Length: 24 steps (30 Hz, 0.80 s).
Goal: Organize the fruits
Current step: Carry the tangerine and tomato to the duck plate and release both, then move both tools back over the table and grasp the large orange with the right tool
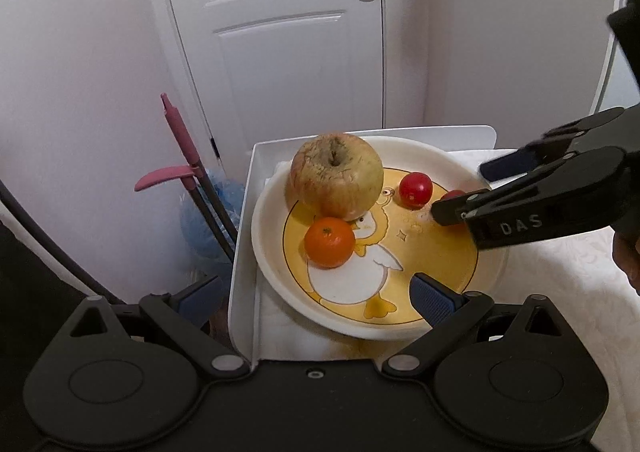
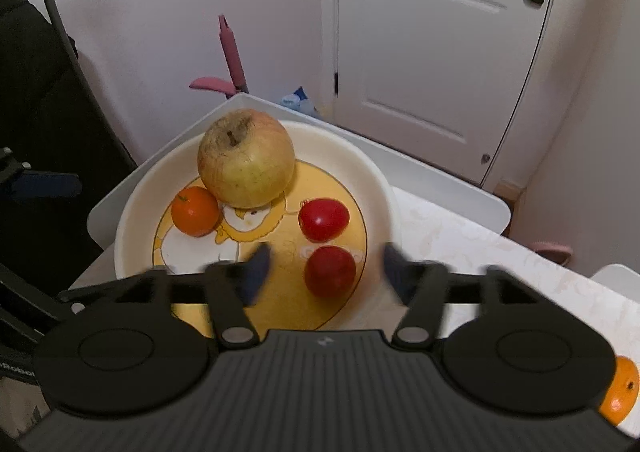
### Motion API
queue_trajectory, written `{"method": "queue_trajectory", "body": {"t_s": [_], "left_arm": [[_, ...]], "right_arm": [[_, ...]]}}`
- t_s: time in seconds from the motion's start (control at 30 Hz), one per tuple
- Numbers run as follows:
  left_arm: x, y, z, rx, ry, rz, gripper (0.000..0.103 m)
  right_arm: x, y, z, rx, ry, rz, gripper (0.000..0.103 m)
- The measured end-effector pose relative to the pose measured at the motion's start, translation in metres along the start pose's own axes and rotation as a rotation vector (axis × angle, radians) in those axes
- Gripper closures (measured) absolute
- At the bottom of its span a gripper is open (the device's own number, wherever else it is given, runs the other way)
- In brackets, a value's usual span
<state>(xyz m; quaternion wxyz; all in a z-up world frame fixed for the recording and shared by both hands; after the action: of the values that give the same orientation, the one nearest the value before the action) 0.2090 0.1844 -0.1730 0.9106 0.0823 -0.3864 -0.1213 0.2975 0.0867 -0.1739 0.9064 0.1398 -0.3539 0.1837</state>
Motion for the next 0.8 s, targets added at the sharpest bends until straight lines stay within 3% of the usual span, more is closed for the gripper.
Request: {"method": "queue_trajectory", "body": {"t_s": [0.07, 0.43, 0.8], "left_arm": [[-0.001, 0.001, 0.001, 0.001, 0.003, 0.009, 0.002], [0.002, 0.003, 0.017, -0.010, -0.018, 0.031, 0.001], [0.011, -0.002, 0.050, 0.003, -0.068, -0.009, 0.002]], "right_arm": [[0.000, 0.001, 0.005, 0.001, -0.011, -0.003, 0.002], [0.001, 0.003, 0.035, -0.002, -0.021, -0.057, 0.002], [-0.006, -0.002, 0.099, -0.065, -0.074, -0.166, 0.002]]}}
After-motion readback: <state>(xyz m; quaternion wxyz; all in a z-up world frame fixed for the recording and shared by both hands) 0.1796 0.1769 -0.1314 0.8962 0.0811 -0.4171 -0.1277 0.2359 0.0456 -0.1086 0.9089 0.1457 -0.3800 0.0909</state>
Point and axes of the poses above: each gripper's, at about its wrist camera, not at the fingertips, and z roughly against the way its jaws point, y to its left, x to its top, the point moved 8 cm from there along -z, roughly the way its jaws point, and after that the axes turned 10 degrees about -z, right-handed, at the moved point
